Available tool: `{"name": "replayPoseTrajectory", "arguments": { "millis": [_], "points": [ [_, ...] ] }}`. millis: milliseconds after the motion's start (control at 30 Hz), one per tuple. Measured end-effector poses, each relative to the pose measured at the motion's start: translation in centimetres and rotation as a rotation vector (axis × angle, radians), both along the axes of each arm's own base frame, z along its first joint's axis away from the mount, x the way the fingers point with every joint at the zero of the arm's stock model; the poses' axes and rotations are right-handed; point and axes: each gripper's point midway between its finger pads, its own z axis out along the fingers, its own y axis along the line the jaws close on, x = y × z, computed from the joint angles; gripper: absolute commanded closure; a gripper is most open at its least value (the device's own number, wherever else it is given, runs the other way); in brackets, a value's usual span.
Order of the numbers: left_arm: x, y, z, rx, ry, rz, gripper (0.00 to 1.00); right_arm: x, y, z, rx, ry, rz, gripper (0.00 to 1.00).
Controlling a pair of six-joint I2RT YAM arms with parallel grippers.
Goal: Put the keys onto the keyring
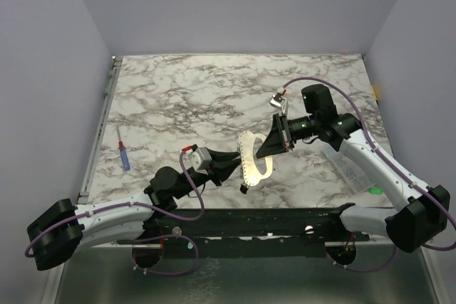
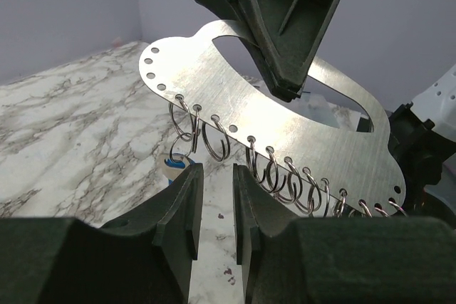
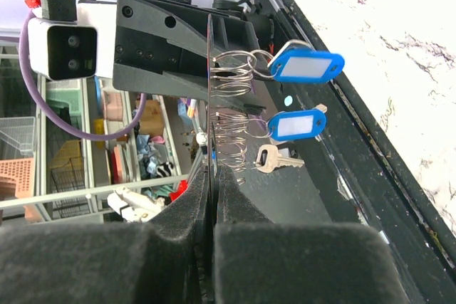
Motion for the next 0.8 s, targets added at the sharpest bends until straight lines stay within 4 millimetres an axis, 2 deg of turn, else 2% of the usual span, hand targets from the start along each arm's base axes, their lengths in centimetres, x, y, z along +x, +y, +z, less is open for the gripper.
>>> {"name": "replayPoseTrajectory", "arguments": {
  "millis": [267, 533, 800],
  "points": [
    [-0.09, -0.23, 0.86, -0.014, -0.011, -0.01, 0.71, 0.01, 0.01, 0.03, 0.001, -0.001, 0.0, 0.99],
    [-0.15, -0.29, 0.89, -0.014, -0.011, -0.013, 0.71, 0.06, 0.04, 0.07, 0.004, -0.006, 0.0, 0.99],
    [-0.13, -0.28, 0.91, -0.015, -0.012, -0.012, 0.86, 0.04, 0.04, 0.09, 0.005, -0.004, 0.001, 0.99]
  ]
}}
